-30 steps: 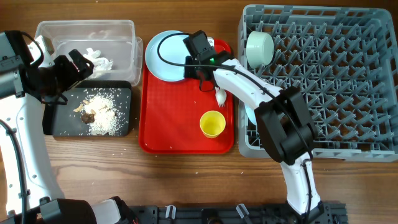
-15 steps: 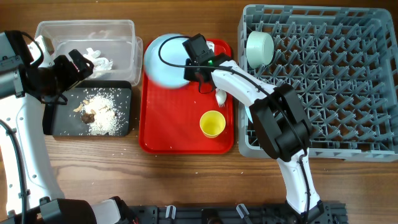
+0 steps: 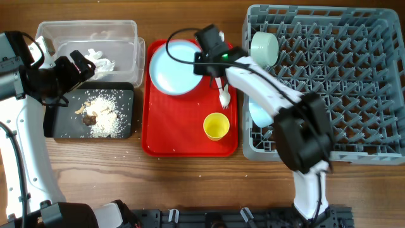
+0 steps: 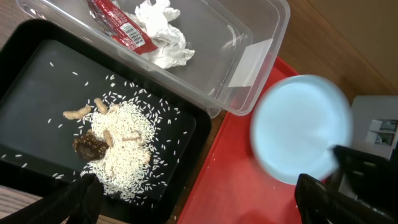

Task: Sort waste into correct bins and load items into the dishwasher rack
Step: 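Carry the plate over the rack and lower it upright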

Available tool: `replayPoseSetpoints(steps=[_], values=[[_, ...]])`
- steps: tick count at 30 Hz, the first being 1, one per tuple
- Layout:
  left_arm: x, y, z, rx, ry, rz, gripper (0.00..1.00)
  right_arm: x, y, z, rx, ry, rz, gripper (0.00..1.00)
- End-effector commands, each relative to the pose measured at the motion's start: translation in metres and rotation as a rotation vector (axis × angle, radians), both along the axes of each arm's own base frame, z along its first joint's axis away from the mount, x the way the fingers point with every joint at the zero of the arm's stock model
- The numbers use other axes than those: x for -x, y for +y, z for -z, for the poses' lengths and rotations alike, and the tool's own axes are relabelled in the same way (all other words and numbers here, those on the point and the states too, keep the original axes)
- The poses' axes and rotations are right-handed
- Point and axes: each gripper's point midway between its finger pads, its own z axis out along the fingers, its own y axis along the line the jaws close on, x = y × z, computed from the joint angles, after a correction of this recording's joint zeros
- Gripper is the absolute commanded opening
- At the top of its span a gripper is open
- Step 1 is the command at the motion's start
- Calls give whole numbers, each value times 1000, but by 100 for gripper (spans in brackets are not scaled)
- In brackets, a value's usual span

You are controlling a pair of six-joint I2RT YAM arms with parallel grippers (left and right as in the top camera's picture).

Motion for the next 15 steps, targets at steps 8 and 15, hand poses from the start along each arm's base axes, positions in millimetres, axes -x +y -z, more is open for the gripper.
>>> replayPoseSetpoints(steps=[8, 15], values=[[-3, 0, -4, -7, -16, 21, 100, 10, -148, -227, 398, -503, 236, 4], [-3, 0, -4, -7, -16, 21, 100, 46, -258, -257, 946, -433, 479, 4]])
